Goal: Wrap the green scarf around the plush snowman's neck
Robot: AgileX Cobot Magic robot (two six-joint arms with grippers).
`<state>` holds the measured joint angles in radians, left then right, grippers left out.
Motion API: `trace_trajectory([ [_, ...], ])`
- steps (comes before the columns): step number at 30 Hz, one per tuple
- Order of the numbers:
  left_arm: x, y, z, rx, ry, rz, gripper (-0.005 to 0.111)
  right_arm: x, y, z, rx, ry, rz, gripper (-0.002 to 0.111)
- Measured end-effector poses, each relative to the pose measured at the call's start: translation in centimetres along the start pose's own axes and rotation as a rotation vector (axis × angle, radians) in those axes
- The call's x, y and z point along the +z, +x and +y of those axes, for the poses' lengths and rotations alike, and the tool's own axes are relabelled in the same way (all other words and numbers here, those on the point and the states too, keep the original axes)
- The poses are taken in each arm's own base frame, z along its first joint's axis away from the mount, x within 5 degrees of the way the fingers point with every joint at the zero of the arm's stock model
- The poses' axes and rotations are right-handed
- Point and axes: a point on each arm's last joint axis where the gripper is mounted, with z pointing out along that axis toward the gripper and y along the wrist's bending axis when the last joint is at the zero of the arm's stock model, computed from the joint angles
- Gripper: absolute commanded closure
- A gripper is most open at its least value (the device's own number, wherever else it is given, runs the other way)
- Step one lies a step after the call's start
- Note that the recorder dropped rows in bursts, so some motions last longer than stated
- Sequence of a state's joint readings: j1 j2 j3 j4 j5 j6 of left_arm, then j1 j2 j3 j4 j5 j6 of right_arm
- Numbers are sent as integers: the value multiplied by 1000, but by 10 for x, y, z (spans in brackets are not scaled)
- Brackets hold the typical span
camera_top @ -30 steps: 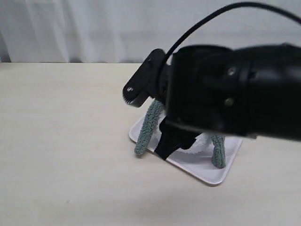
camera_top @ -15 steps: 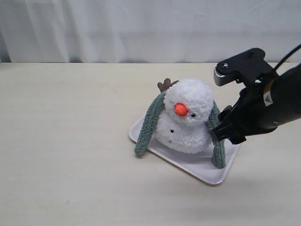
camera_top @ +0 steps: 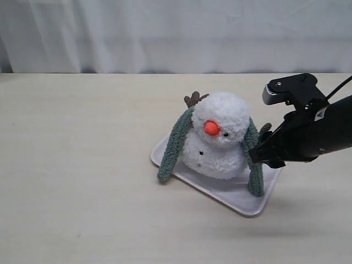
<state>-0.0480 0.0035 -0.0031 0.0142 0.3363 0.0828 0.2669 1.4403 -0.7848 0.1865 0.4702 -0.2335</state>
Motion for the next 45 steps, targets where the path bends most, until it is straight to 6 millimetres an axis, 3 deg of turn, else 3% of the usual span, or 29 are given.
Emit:
trace_trajectory([
  [8,0,0,0,0,0,0,107,17,15,-5,-30,39,-68,50],
  [20,0,0,0,0,0,0,107,62,29,-5,-55,1,30,52],
  [23,0,0,0,0,0,0,107,70,32,-3,-74,-23,46,65],
  [25,0,0,0,0,0,0,107,73,33,-2,-85,-37,52,84],
  [27,0,0,0,0,0,0,107,73,32,-1,-94,-48,49,101],
  [28,0,0,0,0,0,0,107,73,32,-1,-98,-53,48,104],
  [38,0,0,0,0,0,0,107,45,23,8,-48,-126,-20,104],
  [45,0,0,0,0,0,0,107,38,25,24,14,-302,10,104],
])
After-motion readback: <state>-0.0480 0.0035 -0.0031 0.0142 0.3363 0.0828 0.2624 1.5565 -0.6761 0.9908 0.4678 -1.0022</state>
